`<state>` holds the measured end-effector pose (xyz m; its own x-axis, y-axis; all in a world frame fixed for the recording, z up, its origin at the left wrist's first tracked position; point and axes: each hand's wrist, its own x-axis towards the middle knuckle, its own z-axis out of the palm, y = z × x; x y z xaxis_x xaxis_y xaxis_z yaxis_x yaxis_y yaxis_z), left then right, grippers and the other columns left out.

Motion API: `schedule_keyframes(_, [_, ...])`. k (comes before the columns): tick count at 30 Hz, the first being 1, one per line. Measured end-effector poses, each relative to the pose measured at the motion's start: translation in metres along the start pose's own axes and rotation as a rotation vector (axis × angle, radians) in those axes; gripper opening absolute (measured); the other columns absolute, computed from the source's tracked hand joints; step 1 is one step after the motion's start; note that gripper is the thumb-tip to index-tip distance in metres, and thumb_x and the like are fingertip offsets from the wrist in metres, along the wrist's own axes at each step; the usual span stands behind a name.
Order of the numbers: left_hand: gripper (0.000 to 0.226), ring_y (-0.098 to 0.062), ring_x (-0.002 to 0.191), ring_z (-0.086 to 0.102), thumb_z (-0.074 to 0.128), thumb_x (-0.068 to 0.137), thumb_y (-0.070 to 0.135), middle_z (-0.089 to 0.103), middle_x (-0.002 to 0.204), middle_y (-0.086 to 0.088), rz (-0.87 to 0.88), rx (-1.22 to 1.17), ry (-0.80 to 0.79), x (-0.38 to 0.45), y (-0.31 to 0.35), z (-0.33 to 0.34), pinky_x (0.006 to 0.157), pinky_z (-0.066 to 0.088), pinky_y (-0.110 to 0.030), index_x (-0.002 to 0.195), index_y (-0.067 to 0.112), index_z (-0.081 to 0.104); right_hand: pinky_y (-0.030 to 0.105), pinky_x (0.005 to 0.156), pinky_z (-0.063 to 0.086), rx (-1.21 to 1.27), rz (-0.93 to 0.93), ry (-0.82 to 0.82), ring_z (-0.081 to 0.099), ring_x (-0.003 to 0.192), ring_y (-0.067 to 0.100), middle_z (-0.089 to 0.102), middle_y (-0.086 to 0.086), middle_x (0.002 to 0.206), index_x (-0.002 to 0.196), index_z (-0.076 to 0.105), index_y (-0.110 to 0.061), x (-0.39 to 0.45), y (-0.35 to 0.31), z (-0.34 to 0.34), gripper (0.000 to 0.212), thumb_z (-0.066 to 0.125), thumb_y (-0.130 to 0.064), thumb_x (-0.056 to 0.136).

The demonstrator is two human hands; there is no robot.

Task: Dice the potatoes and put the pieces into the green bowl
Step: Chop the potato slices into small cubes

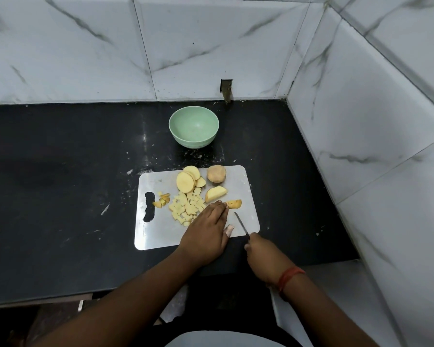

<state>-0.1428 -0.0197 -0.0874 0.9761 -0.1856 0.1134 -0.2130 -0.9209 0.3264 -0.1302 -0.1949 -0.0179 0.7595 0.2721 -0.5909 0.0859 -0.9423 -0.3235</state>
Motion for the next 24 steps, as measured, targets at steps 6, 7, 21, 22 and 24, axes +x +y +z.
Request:
schedule_keyframes(6, [0.062, -0.026, 0.142, 0.038, 0.034, 0.105, 0.044, 0.041, 0.154, -0.013, 0.073, 0.011, 0.052, 0.008, 0.011, -0.007, 0.119, 0.035, -0.037, 0.150, 0.001, 0.043, 0.022, 0.048, 0.037, 0.251, 0.003, 0.210, 0.054, 0.070, 0.016, 0.059, 0.010, 0.095, 0.099, 0.046, -0.011, -0.006, 0.002, -0.035, 0.020, 0.037, -0.028, 0.104])
schedule_keyframes(7, [0.061, -0.025, 0.145, 0.035, 0.036, 0.105, 0.043, 0.039, 0.156, -0.012, 0.121, 0.004, 0.049, 0.015, 0.014, -0.006, 0.120, 0.032, -0.037, 0.151, 0.002, 0.041, 0.021, 0.047, 0.036, 0.270, -0.002, 0.229, 0.054, 0.069, 0.015, 0.059, 0.011, 0.094, 0.098, 0.046, -0.011, -0.005, 0.002, -0.038, 0.020, 0.038, -0.028, 0.104])
schedule_keyframes(21, [0.059, -0.026, 0.138, 0.046, 0.035, 0.105, 0.046, 0.054, 0.144, -0.008, 0.187, 0.152, 0.004, -0.006, -0.024, -0.014, 0.115, 0.041, -0.038, 0.140, 0.003, 0.056, 0.027, 0.040, 0.048, 0.355, 0.037, 0.142, 0.059, 0.063, 0.022, 0.054, 0.009, 0.091, 0.103, 0.041, -0.012, -0.001, -0.009, -0.048, 0.025, 0.031, -0.036, 0.104])
schedule_keyframes(22, [0.057, -0.027, 0.136, 0.048, 0.037, 0.105, 0.045, 0.055, 0.142, -0.009, 0.210, 0.163, 0.027, -0.008, -0.026, -0.016, 0.115, 0.041, -0.039, 0.138, 0.004, 0.058, 0.025, 0.039, 0.045, 0.343, 0.032, 0.139, 0.058, 0.061, 0.022, 0.054, 0.008, 0.091, 0.101, 0.039, -0.013, 0.000, -0.011, -0.049, 0.025, 0.031, -0.036, 0.104])
schedule_keyframes(24, [0.050, -0.030, 0.134, 0.048, 0.044, 0.103, 0.040, 0.055, 0.141, -0.011, 0.225, 0.164, 0.091, -0.004, -0.026, -0.020, 0.116, 0.039, -0.042, 0.135, 0.005, 0.061, 0.023, 0.036, 0.040, 0.325, 0.011, 0.141, 0.056, 0.056, 0.021, 0.054, 0.009, 0.091, 0.097, 0.040, -0.015, 0.003, -0.014, -0.051, 0.024, 0.031, -0.036, 0.104])
